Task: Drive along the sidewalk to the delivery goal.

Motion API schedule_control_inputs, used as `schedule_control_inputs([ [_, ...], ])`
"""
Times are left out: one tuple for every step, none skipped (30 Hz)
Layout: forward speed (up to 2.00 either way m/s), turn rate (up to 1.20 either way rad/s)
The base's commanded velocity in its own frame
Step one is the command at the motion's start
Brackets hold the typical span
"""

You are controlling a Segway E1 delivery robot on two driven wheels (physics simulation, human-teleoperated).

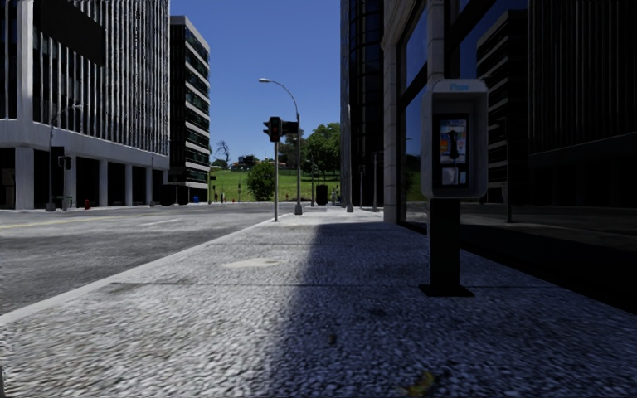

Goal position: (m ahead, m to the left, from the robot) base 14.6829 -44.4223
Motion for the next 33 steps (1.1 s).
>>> schedule_control_inputs([
  [2.0,0.0],
  [2.0,0.0],
  [2.0,0.0],
  [2.0,0.0],
  [2.0,0.0],
  [2.0,0.0],
  [2.0,0.0],
  [2.0,0.0],
  [2.0,0.0],
  [2.0,0.0],
  [2.0,0.0],
  [2.0,0.0],
  [2.0,0.0],
  [2.0,0.0],
  [2.0,0.0],
  [2.0,0.0],
  [2.0,0.0],
  [2.0,0.0],
  [2.0,0.0],
  [2.0,0.0],
  [2.0,0.0],
  [2.0,0.0],
  [2.0,0.0],
  [2.0,0.0],
  [2.0,0.0],
  [2.0,0.0],
  [2.0,0.0],
  [2.0,0.0],
  [2.0,0.0],
  [2.0,0.0],
  [2.0,0.0],
  [2.0,0.0],
  [2.0,0.0],
])
